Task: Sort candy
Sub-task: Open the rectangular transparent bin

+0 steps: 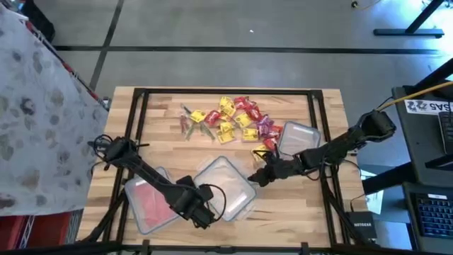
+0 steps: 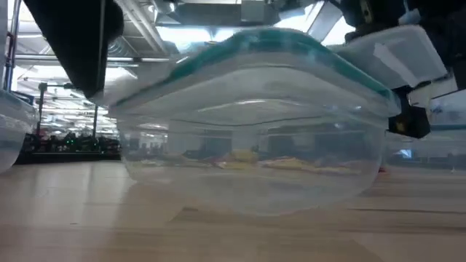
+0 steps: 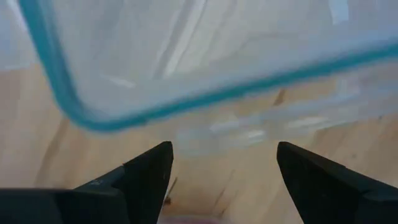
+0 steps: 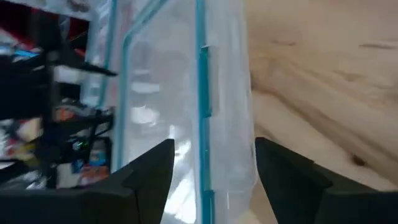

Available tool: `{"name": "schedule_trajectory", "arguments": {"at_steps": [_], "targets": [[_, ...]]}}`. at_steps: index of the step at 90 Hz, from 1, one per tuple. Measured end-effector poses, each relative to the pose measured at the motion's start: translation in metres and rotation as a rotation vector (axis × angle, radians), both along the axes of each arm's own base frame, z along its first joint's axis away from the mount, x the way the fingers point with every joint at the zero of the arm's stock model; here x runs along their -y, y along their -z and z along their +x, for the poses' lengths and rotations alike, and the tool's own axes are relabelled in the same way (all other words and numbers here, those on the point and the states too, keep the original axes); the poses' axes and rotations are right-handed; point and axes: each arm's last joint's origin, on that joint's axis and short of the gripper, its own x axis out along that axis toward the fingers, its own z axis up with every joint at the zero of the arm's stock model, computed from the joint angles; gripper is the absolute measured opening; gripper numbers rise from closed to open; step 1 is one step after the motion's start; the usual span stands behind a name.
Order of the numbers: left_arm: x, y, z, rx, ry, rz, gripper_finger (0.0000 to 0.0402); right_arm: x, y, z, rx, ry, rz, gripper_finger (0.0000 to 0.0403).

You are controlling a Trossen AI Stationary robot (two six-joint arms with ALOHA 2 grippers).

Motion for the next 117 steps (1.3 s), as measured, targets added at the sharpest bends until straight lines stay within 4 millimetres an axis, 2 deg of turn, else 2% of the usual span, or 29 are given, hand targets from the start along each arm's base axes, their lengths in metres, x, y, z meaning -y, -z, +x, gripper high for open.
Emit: {"name": "schedule_trajectory", "arguments": {"at_steps": [12,44,55,70,87,96,105,117], "targets": [[-0.006,0.000,0.004,0.004,-0.012,0.003,0.0274,-0.002,-0.009,0.004,0.093,-0.032,0.016,0.0209],[-0.022,-0.001,0.019,0.070,0.013,0.059,0.0274,0.001,-0.001,0.001,0.015,0.014,-0.031,0.0200],[-0.027,-0.001,0.023,0.081,0.012,0.056,0.0274,0.001,0.000,0.000,0.002,0.019,-0.041,0.0149],[-0.033,-0.002,0.025,0.053,0.000,0.030,0.0274,0.001,-0.002,0.001,0.010,0.015,-0.058,0.0023],[-0.032,-0.022,0.021,0.004,-0.010,0.025,0.0274,-0.003,-0.025,0.010,0.092,-0.023,-0.049,0.0009],[-0.033,-0.042,0.021,0.043,-0.020,0.050,0.0274,-0.006,-0.033,0.013,0.121,-0.052,-0.027,0.0007],[-0.035,-0.061,0.018,0.081,-0.023,0.065,0.0274,-0.006,-0.033,0.012,0.098,-0.063,-0.025,0.0005],[-0.041,-0.079,0.014,0.149,-0.045,0.085,0.0274,-0.003,-0.023,0.007,-0.013,-0.022,-0.032,0.0005]]}}
